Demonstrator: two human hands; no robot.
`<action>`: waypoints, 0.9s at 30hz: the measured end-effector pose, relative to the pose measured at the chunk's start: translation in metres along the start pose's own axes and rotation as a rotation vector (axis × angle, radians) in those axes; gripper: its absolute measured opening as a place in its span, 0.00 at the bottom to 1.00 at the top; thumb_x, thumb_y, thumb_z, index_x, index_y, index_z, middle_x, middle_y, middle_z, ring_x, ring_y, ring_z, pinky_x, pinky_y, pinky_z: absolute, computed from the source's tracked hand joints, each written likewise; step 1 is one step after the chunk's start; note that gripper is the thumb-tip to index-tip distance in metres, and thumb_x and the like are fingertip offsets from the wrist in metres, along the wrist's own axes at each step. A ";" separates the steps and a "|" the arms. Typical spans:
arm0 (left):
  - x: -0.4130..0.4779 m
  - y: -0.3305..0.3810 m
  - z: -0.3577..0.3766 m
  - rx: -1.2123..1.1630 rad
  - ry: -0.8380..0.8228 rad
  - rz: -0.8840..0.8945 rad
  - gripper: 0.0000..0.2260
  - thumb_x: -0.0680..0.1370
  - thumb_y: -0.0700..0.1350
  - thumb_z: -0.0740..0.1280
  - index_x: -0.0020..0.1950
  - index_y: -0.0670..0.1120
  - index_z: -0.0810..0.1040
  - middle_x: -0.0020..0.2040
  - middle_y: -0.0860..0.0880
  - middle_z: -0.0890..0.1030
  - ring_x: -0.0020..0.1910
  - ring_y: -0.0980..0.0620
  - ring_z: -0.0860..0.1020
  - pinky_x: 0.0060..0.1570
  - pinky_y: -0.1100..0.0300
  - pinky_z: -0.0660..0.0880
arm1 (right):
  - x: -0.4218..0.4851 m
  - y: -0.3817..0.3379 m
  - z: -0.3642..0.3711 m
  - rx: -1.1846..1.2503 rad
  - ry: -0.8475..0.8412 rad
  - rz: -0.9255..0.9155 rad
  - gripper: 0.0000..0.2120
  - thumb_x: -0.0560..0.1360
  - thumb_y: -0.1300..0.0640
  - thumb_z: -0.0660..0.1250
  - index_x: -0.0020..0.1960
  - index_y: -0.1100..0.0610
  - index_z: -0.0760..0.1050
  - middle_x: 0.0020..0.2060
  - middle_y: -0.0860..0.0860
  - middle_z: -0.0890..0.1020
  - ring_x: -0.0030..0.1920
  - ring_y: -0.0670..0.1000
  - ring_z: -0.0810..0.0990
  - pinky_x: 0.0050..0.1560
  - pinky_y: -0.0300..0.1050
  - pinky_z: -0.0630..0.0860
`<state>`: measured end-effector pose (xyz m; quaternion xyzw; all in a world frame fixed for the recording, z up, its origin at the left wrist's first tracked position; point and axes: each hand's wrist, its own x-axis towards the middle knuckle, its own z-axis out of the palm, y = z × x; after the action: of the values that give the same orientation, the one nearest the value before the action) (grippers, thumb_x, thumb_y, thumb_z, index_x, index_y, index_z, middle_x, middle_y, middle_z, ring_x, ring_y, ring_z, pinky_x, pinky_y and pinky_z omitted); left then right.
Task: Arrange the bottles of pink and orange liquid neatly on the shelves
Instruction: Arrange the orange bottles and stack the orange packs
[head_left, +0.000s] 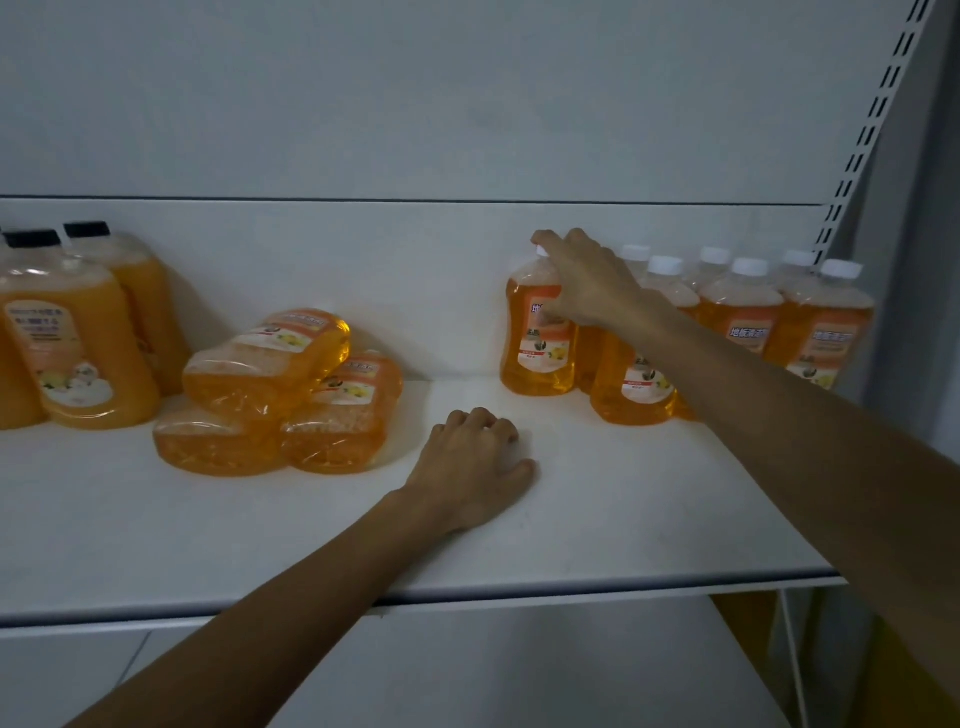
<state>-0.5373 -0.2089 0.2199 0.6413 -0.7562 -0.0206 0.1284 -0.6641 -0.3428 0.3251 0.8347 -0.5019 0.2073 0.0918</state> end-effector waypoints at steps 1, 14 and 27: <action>-0.002 -0.001 -0.003 -0.009 0.005 0.000 0.21 0.79 0.56 0.58 0.69 0.48 0.68 0.69 0.47 0.69 0.66 0.48 0.66 0.64 0.55 0.64 | 0.000 -0.001 -0.001 -0.046 -0.016 0.006 0.42 0.70 0.52 0.74 0.76 0.52 0.54 0.69 0.59 0.65 0.67 0.60 0.67 0.62 0.52 0.70; -0.045 -0.112 -0.102 0.076 0.527 -0.343 0.24 0.76 0.57 0.62 0.68 0.45 0.70 0.68 0.42 0.70 0.67 0.42 0.67 0.62 0.49 0.65 | -0.011 -0.133 0.026 0.623 -0.121 -0.135 0.31 0.76 0.43 0.64 0.72 0.58 0.62 0.63 0.58 0.75 0.62 0.55 0.74 0.60 0.45 0.69; -0.075 -0.122 -0.107 -0.423 0.373 -0.325 0.36 0.69 0.53 0.74 0.72 0.46 0.63 0.57 0.52 0.73 0.52 0.58 0.69 0.34 0.74 0.67 | 0.015 -0.177 0.072 0.927 -0.300 -0.017 0.21 0.74 0.36 0.61 0.50 0.52 0.77 0.47 0.48 0.81 0.50 0.51 0.79 0.49 0.44 0.74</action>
<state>-0.3847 -0.1429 0.2868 0.7057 -0.5861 -0.0795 0.3902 -0.4847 -0.2958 0.2766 0.8124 -0.3575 0.2857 -0.3613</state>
